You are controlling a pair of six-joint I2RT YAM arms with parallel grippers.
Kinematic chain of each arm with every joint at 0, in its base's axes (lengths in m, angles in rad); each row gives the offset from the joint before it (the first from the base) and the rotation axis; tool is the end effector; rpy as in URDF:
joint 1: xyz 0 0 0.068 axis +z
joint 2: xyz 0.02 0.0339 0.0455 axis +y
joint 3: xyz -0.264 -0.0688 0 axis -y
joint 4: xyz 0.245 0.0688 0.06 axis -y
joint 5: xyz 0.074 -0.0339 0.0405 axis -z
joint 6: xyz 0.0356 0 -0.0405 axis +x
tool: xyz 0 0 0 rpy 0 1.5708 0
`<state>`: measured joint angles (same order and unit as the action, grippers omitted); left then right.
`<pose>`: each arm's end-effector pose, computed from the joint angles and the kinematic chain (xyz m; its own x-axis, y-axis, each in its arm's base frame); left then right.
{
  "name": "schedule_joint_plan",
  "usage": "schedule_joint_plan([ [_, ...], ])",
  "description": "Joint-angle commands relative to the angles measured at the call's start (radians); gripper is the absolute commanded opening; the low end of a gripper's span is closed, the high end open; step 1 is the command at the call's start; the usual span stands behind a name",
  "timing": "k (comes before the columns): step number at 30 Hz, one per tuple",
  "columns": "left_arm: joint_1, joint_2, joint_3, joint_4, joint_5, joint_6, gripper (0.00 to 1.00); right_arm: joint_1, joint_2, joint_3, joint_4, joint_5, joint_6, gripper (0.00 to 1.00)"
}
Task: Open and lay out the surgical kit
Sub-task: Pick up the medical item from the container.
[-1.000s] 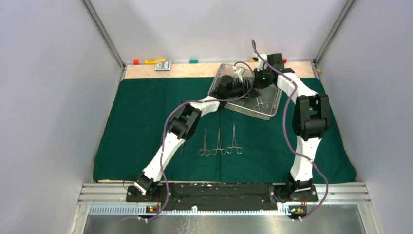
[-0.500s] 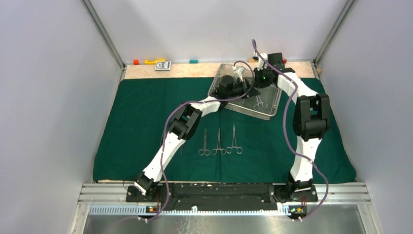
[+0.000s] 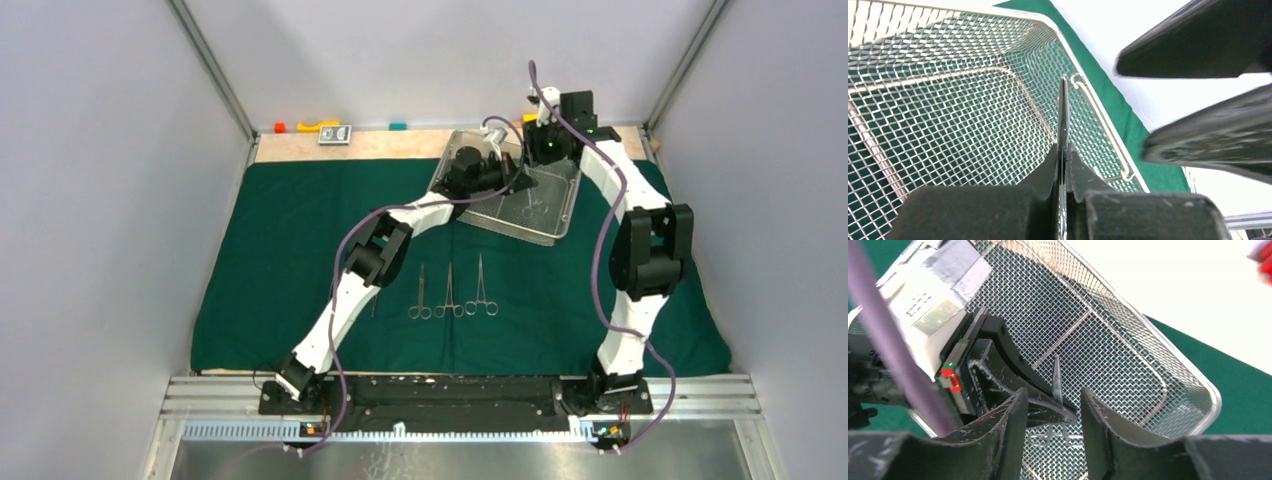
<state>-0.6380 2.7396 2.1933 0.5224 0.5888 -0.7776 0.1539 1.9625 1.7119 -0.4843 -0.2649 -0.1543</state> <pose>0.4759 -0.3774 0.1383 -0.6741 -0.2265 -0.7031 0.6573 0.2504 -0.7108 0.4466 0.0787 0.2822 -0.6025 -0.2436 -0.7601 -0.4377 0.8972 0.0594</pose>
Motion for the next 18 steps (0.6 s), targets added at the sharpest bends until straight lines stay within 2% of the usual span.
schedule_joint_plan([
  [1,-0.007,-0.199,0.015,0.010,0.030,0.050,0.00,-0.001,-0.167,0.068,-0.011,0.012,0.008,0.45],
  [8,-0.014,-0.415,-0.152,-0.072,0.071,0.045,0.00,-0.043,-0.357,-0.013,0.012,-0.019,0.063,0.48],
  [14,-0.062,-0.674,-0.526,-0.119,0.136,0.020,0.00,-0.067,-0.501,-0.173,0.043,-0.068,0.094,0.48],
  [18,-0.111,-0.824,-0.832,-0.026,0.151,-0.017,0.00,-0.072,-0.581,-0.288,0.067,-0.091,0.096,0.49],
])
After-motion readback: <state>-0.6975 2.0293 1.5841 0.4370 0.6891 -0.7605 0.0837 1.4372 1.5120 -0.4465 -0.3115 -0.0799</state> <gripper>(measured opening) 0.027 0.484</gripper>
